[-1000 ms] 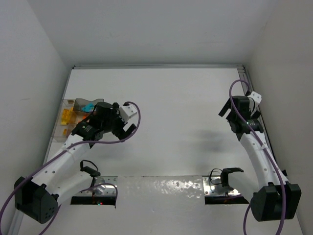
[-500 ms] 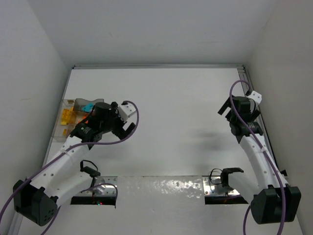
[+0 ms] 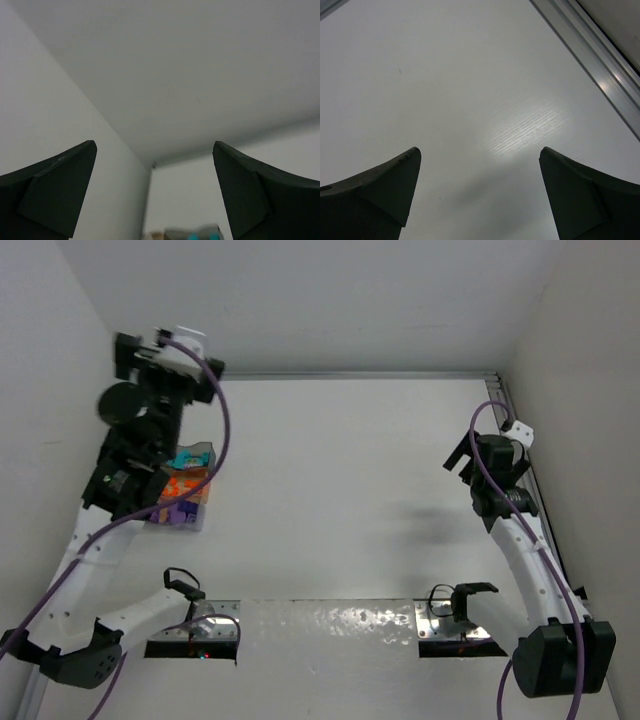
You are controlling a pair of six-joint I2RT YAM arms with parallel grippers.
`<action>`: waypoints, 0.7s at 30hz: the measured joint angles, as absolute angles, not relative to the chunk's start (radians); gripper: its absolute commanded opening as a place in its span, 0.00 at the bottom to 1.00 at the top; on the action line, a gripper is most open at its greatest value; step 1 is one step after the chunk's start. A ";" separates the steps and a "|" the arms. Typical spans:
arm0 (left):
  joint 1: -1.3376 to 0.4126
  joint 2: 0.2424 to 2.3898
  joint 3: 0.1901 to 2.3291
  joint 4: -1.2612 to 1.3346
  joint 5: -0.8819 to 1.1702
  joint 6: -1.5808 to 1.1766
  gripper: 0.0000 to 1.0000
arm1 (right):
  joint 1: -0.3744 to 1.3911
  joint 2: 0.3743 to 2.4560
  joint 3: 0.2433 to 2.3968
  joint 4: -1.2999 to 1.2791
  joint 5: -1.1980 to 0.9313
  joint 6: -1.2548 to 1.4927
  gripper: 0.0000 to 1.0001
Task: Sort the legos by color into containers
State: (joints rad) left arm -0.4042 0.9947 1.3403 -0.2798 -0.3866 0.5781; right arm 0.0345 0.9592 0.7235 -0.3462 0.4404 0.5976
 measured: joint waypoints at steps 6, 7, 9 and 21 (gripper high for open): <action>-0.404 1.000 1.613 -0.002 -0.534 0.712 1.00 | 0.035 0.986 0.730 -0.315 0.403 0.602 0.99; -0.404 0.992 1.633 0.015 -0.556 0.726 1.00 | 0.035 0.989 0.730 -0.314 0.398 0.603 0.99; -0.404 0.972 1.657 0.039 -0.593 0.738 1.00 | 0.035 0.994 0.730 -0.314 0.389 0.605 0.99; -0.404 0.956 1.532 -0.049 -0.736 0.751 1.00 | 0.035 0.976 0.730 -0.300 0.369 0.605 0.99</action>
State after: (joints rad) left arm -0.4042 0.9558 1.5318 -0.0486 -0.7361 0.7509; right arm 0.0345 0.9760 0.7300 -0.3004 0.3695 0.6052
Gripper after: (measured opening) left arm 1.000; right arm 0.993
